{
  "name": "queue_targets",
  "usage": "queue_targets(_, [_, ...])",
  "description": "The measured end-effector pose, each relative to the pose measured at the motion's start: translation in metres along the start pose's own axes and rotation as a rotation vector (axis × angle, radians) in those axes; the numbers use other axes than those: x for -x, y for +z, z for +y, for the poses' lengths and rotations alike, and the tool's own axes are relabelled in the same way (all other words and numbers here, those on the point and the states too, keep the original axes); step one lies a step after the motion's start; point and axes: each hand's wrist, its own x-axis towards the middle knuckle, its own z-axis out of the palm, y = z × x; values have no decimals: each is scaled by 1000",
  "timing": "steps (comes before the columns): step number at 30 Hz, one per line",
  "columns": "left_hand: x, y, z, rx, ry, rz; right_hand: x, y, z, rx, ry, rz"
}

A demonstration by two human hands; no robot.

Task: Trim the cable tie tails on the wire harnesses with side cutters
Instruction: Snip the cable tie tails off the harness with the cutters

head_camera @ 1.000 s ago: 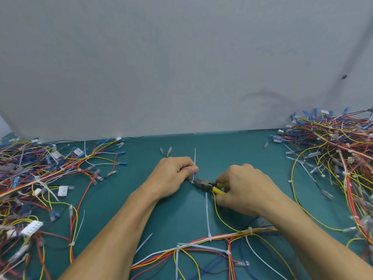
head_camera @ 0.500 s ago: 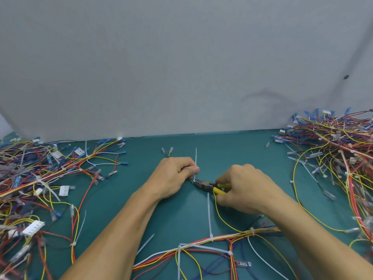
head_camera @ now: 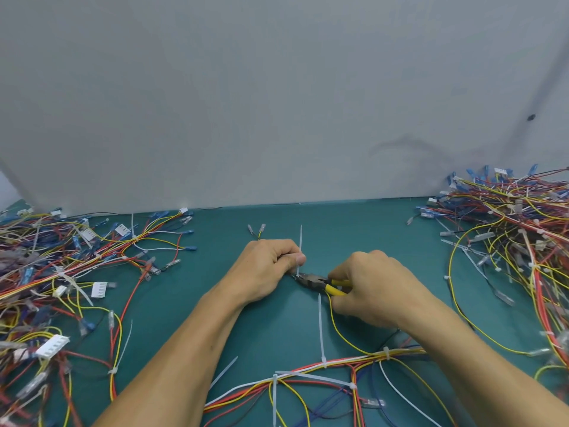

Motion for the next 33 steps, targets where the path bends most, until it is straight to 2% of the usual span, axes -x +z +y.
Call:
queue_targets(7, [0,0,-1,-11,-2,1,1,-3,2,-56,15,-28])
queue_targets(24, [0,0,-5,-5,-30,-11,0,3,0,121,-87,66])
queue_targets(27, [-1,-3,-4,103,-83,-4,-1,3,2,113,-92,54])
queue_targets(33, [8,-20,23,575,-255,155,0,-9,12,-18,-2,82])
